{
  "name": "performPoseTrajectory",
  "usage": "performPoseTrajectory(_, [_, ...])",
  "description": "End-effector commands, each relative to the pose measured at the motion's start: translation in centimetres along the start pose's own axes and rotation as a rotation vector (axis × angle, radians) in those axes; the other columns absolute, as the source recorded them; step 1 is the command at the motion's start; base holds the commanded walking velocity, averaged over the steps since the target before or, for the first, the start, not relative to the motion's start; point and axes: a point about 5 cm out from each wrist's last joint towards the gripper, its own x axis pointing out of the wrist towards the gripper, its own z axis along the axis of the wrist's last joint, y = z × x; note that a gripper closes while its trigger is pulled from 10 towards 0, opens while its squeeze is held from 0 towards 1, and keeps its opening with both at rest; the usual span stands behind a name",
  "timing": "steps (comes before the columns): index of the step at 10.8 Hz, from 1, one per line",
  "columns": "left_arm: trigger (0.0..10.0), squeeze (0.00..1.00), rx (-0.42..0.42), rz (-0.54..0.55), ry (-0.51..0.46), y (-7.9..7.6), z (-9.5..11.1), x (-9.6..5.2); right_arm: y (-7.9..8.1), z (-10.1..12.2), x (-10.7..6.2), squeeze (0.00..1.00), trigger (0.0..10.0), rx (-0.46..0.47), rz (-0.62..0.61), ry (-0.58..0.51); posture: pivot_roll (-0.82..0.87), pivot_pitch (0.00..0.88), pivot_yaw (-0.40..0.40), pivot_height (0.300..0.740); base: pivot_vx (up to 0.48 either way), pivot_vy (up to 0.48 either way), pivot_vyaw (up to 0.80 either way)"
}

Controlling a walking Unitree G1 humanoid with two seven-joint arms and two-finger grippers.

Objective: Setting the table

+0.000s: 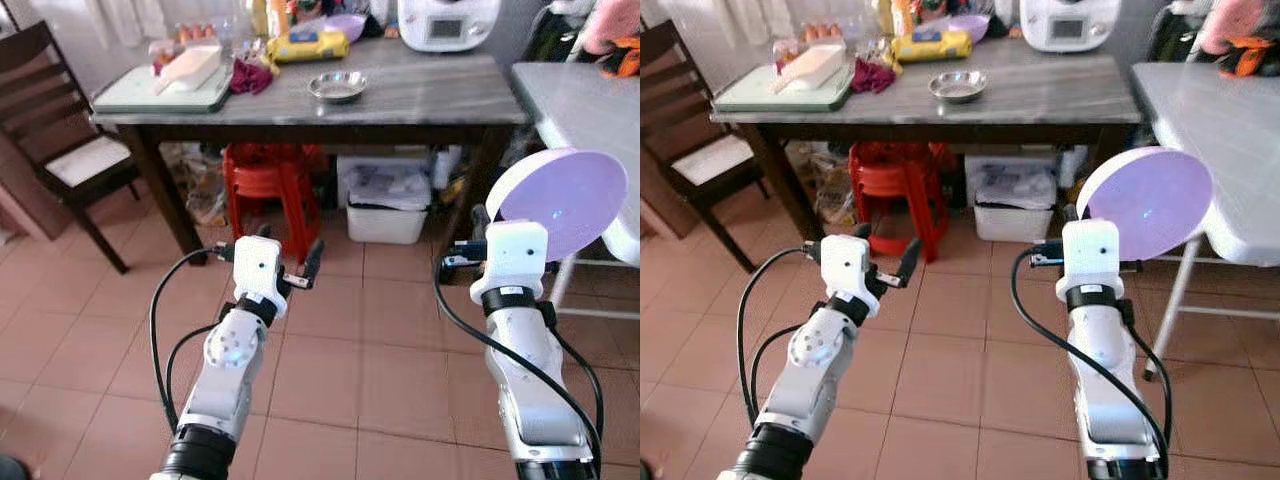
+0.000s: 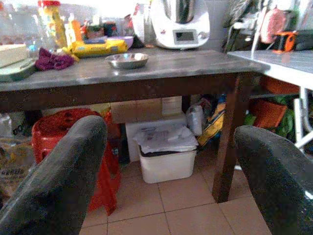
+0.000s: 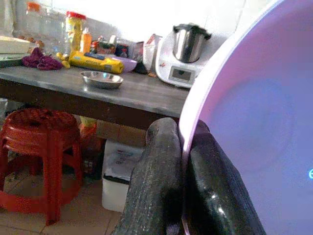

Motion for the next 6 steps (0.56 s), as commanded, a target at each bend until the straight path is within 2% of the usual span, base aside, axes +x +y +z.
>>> performPoseTrajectory(1, [10.0, 0.00, 0.001, -0.005, -0.002, 0.17, 0.02, 0.03, 0.14, 0.43, 0.27, 0.00, 10.0, 0.006, 0.005, -0.021, -0.18, 0.042, 0.082, 0.740, 0.405, 0.000, 0.00])
performPoseTrajectory(6, [10.0, 0.00, 0.003, -0.015, 0.007, 0.11, -0.16, 0.02, 0.26, 0.38, 0.19, 0.00, 10.0, 0.002, 0.009, -0.022, -0.18, 0.042, 0.086, 0.740, 0.405, 0.000, 0.00])
